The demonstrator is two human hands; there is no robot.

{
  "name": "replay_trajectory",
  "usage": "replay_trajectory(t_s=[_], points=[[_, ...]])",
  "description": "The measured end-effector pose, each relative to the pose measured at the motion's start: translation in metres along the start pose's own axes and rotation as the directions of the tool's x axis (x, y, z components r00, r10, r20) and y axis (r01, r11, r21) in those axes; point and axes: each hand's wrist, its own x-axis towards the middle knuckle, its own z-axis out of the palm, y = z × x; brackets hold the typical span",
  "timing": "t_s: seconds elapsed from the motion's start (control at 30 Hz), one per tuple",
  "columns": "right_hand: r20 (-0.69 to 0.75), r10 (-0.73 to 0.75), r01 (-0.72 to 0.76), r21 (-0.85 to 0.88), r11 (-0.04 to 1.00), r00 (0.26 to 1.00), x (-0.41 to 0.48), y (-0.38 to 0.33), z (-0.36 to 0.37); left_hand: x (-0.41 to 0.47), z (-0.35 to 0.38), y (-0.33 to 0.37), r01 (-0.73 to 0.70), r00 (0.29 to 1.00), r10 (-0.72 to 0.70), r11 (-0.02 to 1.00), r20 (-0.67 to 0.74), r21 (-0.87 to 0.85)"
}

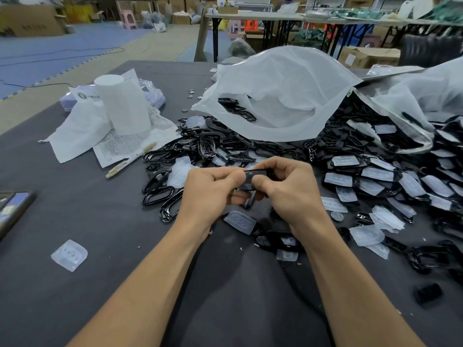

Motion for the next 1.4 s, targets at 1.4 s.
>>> replay_trajectory(t_s=[1.4], points=[[-0.004, 0.041, -0.041, 0.027, 0.999, 0.999, -0.001, -0.001, -0.002, 0.005, -0.009, -0.004, 0.148, 0.985, -0.156, 0.984, 0.077, 0.096]])
